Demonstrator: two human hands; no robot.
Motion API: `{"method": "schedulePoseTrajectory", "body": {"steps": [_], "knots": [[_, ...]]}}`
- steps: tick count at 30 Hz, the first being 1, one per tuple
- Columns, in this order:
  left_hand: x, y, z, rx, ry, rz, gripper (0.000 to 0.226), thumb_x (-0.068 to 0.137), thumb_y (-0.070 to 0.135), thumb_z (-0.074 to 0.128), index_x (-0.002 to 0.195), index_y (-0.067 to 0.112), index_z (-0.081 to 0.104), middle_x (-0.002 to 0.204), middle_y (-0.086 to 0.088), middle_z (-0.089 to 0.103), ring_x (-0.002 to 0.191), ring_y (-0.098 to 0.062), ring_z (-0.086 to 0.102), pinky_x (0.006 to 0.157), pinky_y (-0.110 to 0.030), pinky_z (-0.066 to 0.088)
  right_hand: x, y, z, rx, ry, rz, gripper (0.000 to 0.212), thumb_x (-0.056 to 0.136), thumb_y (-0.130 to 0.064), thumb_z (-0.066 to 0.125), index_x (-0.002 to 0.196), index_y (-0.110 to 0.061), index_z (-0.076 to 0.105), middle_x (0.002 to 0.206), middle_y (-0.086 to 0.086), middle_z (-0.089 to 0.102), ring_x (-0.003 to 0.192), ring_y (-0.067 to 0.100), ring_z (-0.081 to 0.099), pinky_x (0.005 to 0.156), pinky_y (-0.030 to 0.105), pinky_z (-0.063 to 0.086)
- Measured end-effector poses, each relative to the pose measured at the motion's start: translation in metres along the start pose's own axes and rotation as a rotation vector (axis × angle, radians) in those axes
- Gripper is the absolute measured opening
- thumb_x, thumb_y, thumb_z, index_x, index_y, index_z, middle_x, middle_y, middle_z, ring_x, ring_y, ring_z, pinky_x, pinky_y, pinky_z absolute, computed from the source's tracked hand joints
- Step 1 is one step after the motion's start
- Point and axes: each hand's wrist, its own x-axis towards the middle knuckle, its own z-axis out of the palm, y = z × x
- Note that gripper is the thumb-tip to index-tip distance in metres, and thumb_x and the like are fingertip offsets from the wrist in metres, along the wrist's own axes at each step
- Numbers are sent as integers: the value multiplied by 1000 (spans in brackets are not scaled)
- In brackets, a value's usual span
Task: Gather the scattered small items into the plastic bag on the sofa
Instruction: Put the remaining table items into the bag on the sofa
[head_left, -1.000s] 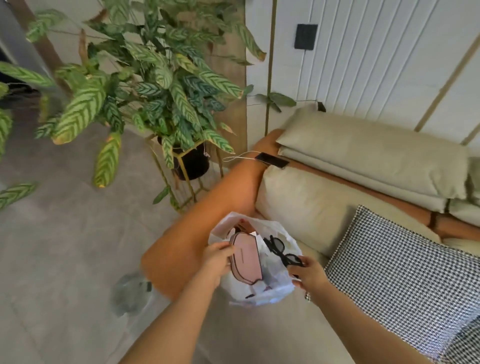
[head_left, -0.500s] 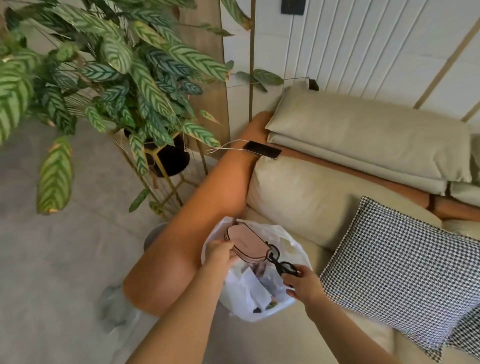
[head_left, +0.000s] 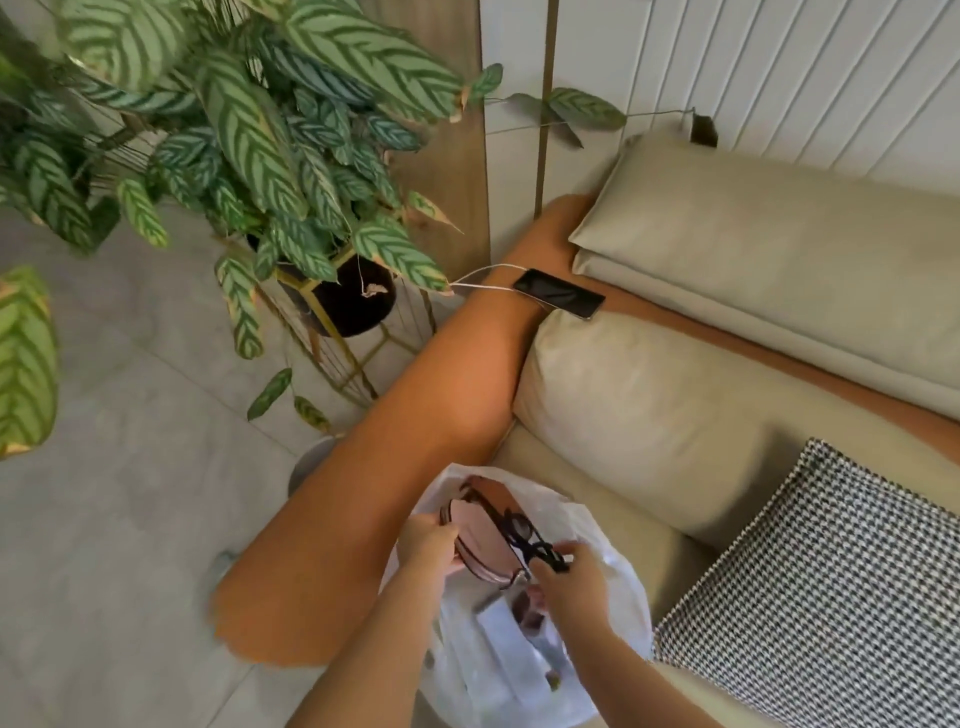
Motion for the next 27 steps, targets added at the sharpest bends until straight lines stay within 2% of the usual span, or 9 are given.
{"method": "schedulePoseTrajectory", "body": {"steps": [3,5,7,12,18,20,22,24,27], "knots": [[7,-1,10,63,51,50,29,95,4,50,122,2,59,118,-21,62,107,-40,60,86,-53,54,12,5,8,-70,17,-47,16,87,-10,61,96,-18,51,67,5,68,51,16,63,46,23,51],[10,-4,12,197,126,124,34,96,4,44,127,4,57,124,-19,60,113,-38,57,95,-49,50,20,11,11,-96,23,-37,17,86,-9,61,97,-18,53,65,2,68,51,15,65,49,25,53],[11,-7,11,404,211,166,37,97,7,40,133,6,53,132,-16,56,122,-35,52,103,-41,44,26,20,14,-145,17,-9,20,85,-13,62,102,-19,53,70,1,68,58,17,67,61,34,58],[7,-6,7,619,261,176,42,101,10,31,142,2,38,145,-16,43,133,-31,42,107,-36,35,31,38,18,-612,14,-140,27,80,-48,49,102,-33,43,91,-1,63,82,24,63,73,39,55],[-25,-9,-14,778,164,358,43,96,10,44,139,11,43,135,-10,54,122,-25,53,98,-33,45,-4,11,8,-827,-50,-284,28,93,-35,41,119,-29,46,96,-7,55,82,15,57,63,27,45],[-38,-11,-22,867,165,441,39,96,12,46,135,14,51,128,-7,58,117,-23,57,94,-31,49,-10,-3,-5,-939,-13,-394,30,93,-25,45,123,-27,48,116,-6,54,101,16,57,76,29,51],[-51,-15,-31,945,247,576,40,96,14,47,135,20,50,131,-1,56,120,-19,52,97,-29,47,-12,-12,-21,-978,57,-513,37,94,-24,47,131,-27,46,136,-5,45,122,16,46,97,30,43],[-63,-26,-38,1060,380,651,45,95,21,51,139,27,42,138,3,48,124,-17,43,101,-29,41,-10,-16,-33,-1031,100,-549,50,93,-29,50,140,-25,34,146,-4,34,131,18,37,106,30,34],[-71,-46,-45,1052,405,378,78,88,31,62,149,25,14,150,-6,27,131,-25,35,101,-37,40,-3,-11,-39,-1016,23,-349,70,91,-31,55,147,-18,15,144,3,41,127,22,46,102,34,37]]}}
